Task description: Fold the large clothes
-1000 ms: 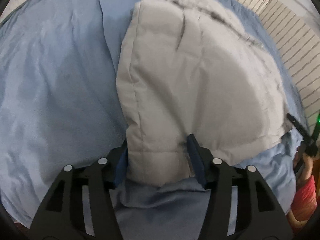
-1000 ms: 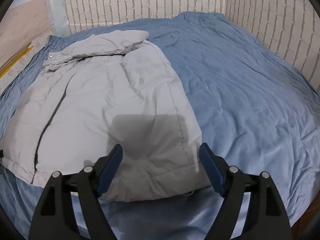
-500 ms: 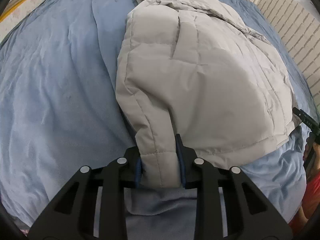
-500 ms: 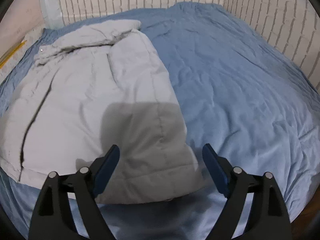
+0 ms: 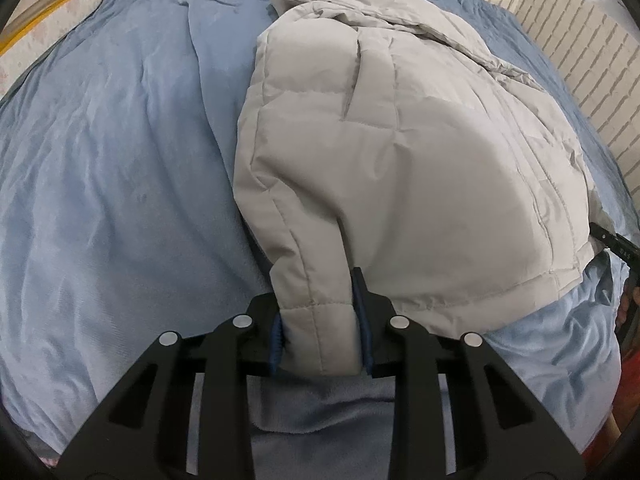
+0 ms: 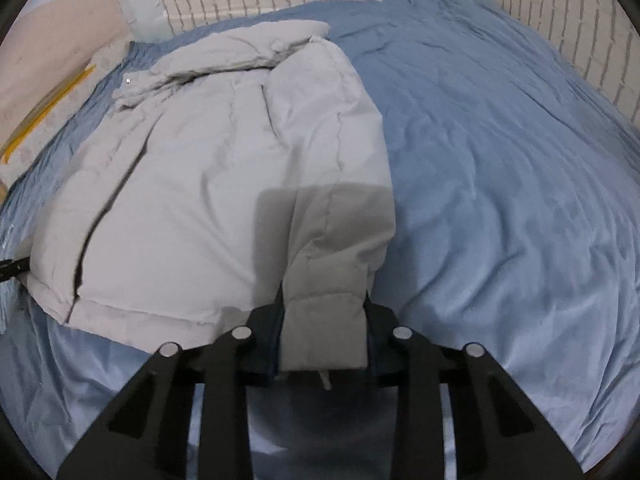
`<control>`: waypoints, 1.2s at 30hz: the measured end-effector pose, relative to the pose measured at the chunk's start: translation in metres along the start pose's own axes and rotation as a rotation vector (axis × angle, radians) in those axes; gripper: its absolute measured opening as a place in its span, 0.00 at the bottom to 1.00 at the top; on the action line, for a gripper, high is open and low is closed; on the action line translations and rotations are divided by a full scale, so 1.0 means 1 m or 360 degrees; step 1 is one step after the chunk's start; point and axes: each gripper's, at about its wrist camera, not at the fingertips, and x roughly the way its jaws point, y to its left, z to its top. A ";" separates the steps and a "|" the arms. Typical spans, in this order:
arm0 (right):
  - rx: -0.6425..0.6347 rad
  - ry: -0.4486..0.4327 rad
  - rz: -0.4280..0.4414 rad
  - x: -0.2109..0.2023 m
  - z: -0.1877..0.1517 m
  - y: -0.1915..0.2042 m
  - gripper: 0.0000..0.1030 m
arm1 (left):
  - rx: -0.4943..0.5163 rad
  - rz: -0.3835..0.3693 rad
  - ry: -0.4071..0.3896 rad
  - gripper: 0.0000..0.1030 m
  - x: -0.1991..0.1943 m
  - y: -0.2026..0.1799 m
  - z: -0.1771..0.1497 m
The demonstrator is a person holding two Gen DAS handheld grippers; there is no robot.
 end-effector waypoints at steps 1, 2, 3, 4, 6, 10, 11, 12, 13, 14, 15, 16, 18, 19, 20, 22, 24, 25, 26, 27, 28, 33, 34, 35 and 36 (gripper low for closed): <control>-0.0015 0.0019 -0.0024 0.006 0.002 0.002 0.35 | -0.0004 -0.0005 0.0012 0.28 0.001 0.000 0.000; -0.0021 0.0027 -0.0035 0.009 0.004 0.004 0.40 | -0.0004 -0.0014 0.0037 0.28 0.004 0.000 0.001; -0.0016 0.0028 -0.0042 0.015 0.007 0.005 0.41 | -0.0005 -0.0024 0.0049 0.28 0.008 0.001 0.002; -0.0001 0.0030 -0.0040 0.017 0.008 0.003 0.42 | -0.0014 -0.0040 0.0037 0.28 0.011 0.003 0.003; 0.0005 0.0014 -0.0049 0.017 0.011 0.008 0.33 | -0.0045 -0.0056 0.0043 0.26 0.010 0.005 0.005; 0.0021 -0.0108 0.0019 -0.016 0.012 0.011 0.19 | 0.0023 0.0018 -0.0009 0.22 -0.009 -0.001 0.001; 0.0039 -0.0134 0.0040 -0.024 0.010 0.010 0.17 | 0.0008 0.0000 -0.0025 0.22 -0.016 0.001 -0.001; 0.0076 -0.0181 0.0090 -0.039 0.010 0.008 0.17 | -0.0008 -0.0019 -0.0041 0.21 -0.021 0.004 -0.001; 0.0093 -0.0211 0.0129 -0.049 0.010 0.008 0.17 | -0.0040 -0.0057 -0.0069 0.20 -0.031 0.009 -0.002; 0.0093 -0.0229 0.0149 -0.055 0.010 0.010 0.16 | -0.0063 -0.0085 -0.0098 0.20 -0.040 0.012 -0.002; 0.0081 -0.0254 0.0173 -0.066 0.009 0.015 0.16 | -0.0071 -0.0095 -0.0119 0.19 -0.046 0.014 -0.002; 0.0061 -0.0275 0.0184 -0.074 0.008 0.020 0.16 | -0.0074 -0.0096 -0.0163 0.19 -0.057 0.016 -0.001; 0.0031 -0.0308 0.0197 -0.085 0.007 0.028 0.15 | -0.0070 -0.0087 -0.0222 0.18 -0.072 0.018 0.002; 0.0025 -0.0326 0.0202 -0.090 0.008 0.031 0.15 | -0.0069 -0.0084 -0.0244 0.18 -0.077 0.018 0.003; 0.0025 -0.0343 0.0218 -0.095 0.008 0.034 0.15 | -0.0069 -0.0082 -0.0273 0.17 -0.084 0.019 0.004; 0.0009 -0.0385 0.0230 -0.104 0.010 0.037 0.14 | -0.0080 -0.0086 -0.0331 0.16 -0.097 0.022 0.006; -0.0014 -0.0451 0.0232 -0.121 0.009 0.040 0.14 | -0.0094 -0.0090 -0.0384 0.16 -0.111 0.025 0.007; -0.0023 -0.0491 0.0233 -0.131 0.011 0.040 0.14 | -0.0103 -0.0101 -0.0414 0.16 -0.119 0.027 0.008; -0.0027 -0.0520 0.0232 -0.136 0.017 0.041 0.14 | -0.0112 -0.0123 -0.0457 0.16 -0.130 0.029 0.008; -0.0035 -0.0567 0.0232 -0.147 0.020 0.041 0.14 | -0.0113 -0.0136 -0.0492 0.16 -0.137 0.031 0.009; -0.0041 -0.0611 0.0235 -0.158 0.023 0.040 0.14 | -0.0112 -0.0140 -0.0541 0.16 -0.150 0.034 0.009; -0.0110 -0.0819 0.0213 -0.214 0.032 0.044 0.13 | -0.0103 -0.0140 -0.0749 0.15 -0.209 0.037 0.011; -0.0125 -0.0866 0.0201 -0.226 0.033 0.046 0.13 | -0.0071 -0.0116 -0.0807 0.15 -0.228 0.033 0.012; -0.0132 -0.0905 0.0198 -0.236 0.034 0.047 0.13 | -0.0048 -0.0101 -0.0851 0.15 -0.240 0.030 0.013; -0.0137 -0.0961 0.0199 -0.251 0.035 0.047 0.13 | -0.0024 -0.0090 -0.0894 0.15 -0.253 0.027 0.013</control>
